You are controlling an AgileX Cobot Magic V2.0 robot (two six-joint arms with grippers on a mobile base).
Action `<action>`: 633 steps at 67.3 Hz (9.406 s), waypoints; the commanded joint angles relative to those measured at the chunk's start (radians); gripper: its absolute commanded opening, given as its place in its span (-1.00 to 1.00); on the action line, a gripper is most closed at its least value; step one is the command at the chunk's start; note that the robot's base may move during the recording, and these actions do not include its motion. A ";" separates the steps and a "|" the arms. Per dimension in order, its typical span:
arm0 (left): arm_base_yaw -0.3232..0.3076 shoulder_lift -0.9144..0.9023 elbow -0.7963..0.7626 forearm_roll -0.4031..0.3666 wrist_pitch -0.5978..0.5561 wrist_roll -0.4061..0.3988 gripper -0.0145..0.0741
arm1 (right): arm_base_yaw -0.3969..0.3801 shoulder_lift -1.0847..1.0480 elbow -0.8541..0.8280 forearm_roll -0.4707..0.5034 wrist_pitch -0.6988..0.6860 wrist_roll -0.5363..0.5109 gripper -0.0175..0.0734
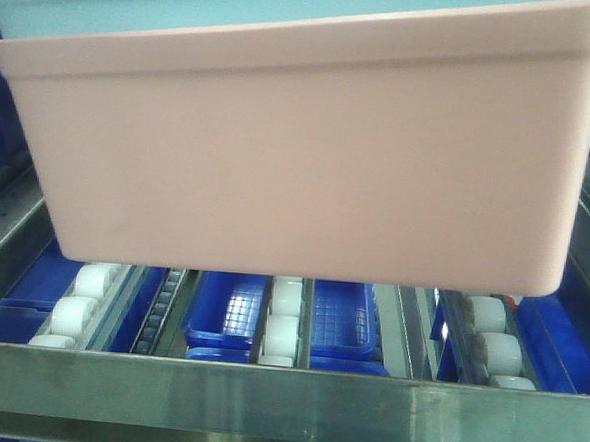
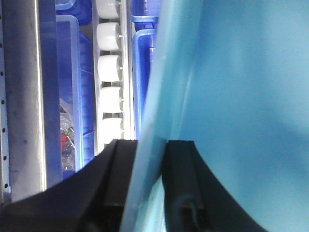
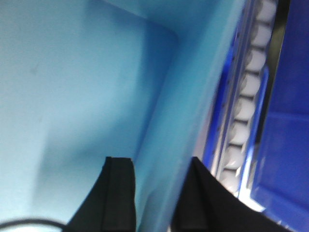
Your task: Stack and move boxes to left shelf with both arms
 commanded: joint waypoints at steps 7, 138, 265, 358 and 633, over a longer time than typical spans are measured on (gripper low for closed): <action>-0.057 -0.065 -0.054 -0.039 -0.233 -0.035 -0.68 | 0.010 -0.037 -0.046 0.059 -0.315 -0.041 -0.49; 0.006 0.192 -0.054 0.398 -0.250 -0.287 -0.15 | -0.140 0.178 -0.049 -0.074 -0.483 -0.120 0.66; -0.082 -0.086 -0.219 0.180 0.201 0.082 -0.66 | -0.138 -0.275 0.255 -0.018 -0.469 -0.007 -0.49; -0.117 -0.976 1.019 0.176 -0.826 0.079 -0.66 | -0.138 -1.048 1.122 -0.019 -1.174 -0.009 -0.49; 0.670 -1.720 1.583 -0.452 -1.119 0.788 -0.66 | -0.763 -1.633 1.500 0.421 -1.207 -0.439 -0.49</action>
